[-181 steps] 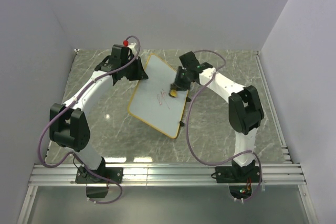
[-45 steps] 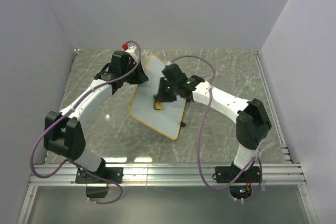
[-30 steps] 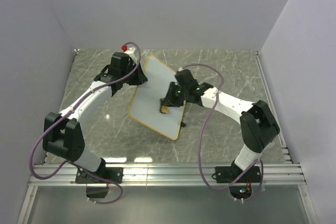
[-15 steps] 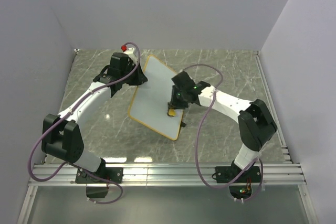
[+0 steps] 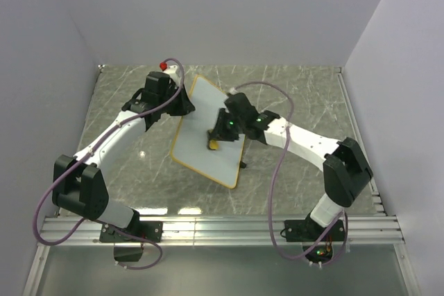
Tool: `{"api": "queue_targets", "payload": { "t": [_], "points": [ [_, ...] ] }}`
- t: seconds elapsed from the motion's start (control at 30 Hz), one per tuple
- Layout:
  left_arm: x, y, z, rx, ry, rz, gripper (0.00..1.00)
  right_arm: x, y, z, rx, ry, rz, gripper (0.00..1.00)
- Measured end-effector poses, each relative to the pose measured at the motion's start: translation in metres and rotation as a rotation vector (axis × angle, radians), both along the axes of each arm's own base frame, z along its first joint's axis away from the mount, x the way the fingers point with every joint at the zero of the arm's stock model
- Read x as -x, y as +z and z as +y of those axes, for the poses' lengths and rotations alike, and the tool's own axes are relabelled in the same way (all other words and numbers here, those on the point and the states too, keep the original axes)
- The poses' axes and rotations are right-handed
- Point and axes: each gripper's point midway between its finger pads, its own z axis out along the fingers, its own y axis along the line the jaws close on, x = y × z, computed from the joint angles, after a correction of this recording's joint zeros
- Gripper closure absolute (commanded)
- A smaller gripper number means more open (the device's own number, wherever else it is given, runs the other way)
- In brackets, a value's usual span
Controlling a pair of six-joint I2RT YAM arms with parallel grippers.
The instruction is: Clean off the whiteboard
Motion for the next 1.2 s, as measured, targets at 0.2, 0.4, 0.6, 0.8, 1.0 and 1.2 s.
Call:
{"api": "queue_targets", "payload": {
  "t": [0.2, 0.4, 0.6, 0.8, 1.0, 1.2],
  "points": [
    [0.000, 0.000, 0.000, 0.000, 0.001, 0.002, 0.75, -0.023, -0.049, -0.125, 0.177, -0.349, 0.096, 1.00],
    [0.012, -0.015, 0.000, -0.049, -0.026, 0.048, 0.58, -0.016, -0.060, -0.215, 0.341, -0.582, 0.063, 1.00],
    [0.025, -0.025, -0.005, -0.067, -0.055, 0.100, 0.53, 0.011, -0.108, -0.243, 0.497, -0.608, 0.149, 1.00],
    [0.036, -0.029, -0.005, -0.084, -0.067, 0.145, 0.49, 0.025, -0.136, -0.253, 0.561, -0.634, 0.213, 0.94],
    [0.047, -0.027, -0.003, -0.108, -0.073, 0.190, 0.45, 0.026, -0.137, -0.255, 0.574, -0.645, 0.219, 0.21],
    [0.045, 0.001, 0.002, -0.112, -0.050, 0.150, 0.39, 0.029, -0.130, -0.257, 0.573, -0.644, 0.217, 0.11]
  ]
}}
